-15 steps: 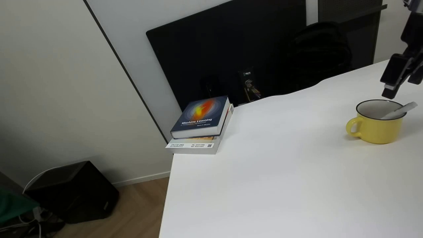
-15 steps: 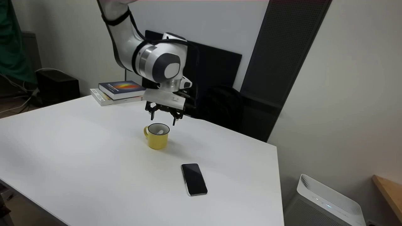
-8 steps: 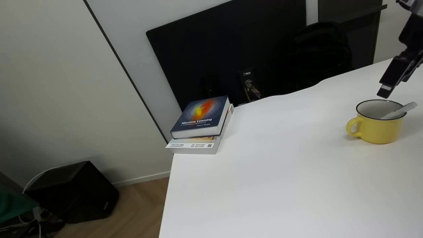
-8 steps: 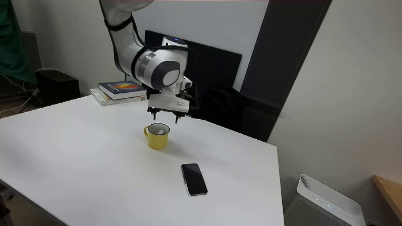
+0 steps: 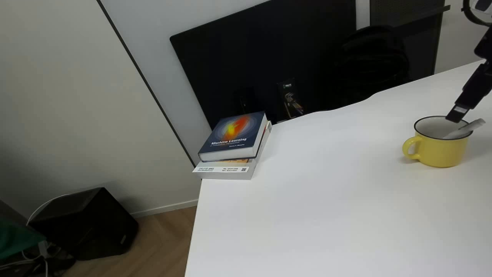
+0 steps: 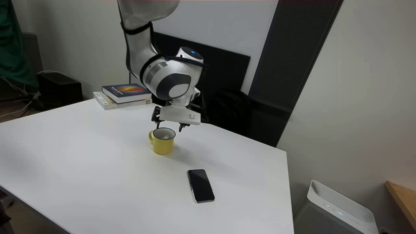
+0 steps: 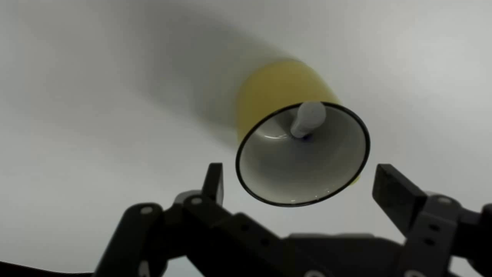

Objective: Remove the marker from the cup and put it on the table

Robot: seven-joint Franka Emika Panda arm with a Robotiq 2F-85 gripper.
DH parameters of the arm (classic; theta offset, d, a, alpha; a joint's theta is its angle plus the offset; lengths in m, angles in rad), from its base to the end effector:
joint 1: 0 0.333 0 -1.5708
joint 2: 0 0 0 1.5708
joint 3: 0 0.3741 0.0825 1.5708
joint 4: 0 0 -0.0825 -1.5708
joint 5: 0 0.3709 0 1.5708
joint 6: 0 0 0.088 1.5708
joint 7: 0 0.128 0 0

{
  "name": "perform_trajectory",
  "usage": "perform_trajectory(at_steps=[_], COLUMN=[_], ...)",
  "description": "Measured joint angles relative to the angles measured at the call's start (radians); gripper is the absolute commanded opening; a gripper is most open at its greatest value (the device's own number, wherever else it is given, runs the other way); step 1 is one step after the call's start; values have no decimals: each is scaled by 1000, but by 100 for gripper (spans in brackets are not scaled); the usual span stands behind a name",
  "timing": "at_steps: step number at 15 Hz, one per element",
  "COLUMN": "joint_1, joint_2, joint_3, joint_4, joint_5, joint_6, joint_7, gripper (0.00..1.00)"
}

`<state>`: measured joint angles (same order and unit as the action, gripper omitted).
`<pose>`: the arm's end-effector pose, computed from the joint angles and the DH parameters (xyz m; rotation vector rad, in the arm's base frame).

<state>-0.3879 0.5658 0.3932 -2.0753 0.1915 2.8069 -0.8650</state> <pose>0.6318 -0.0186 0.2295 -2.7959 -0.8921 -0.4289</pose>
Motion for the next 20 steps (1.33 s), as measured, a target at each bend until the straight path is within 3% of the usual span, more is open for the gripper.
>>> perform_trajectory(at_steps=[10, 20], joint_1=[-29, -91], joint_2=[0, 0], joint_3=[41, 94], joint_4=[-99, -130], joint_5=[44, 43], joint_6=[127, 162], joint_7=[-20, -20], gripper=[100, 100])
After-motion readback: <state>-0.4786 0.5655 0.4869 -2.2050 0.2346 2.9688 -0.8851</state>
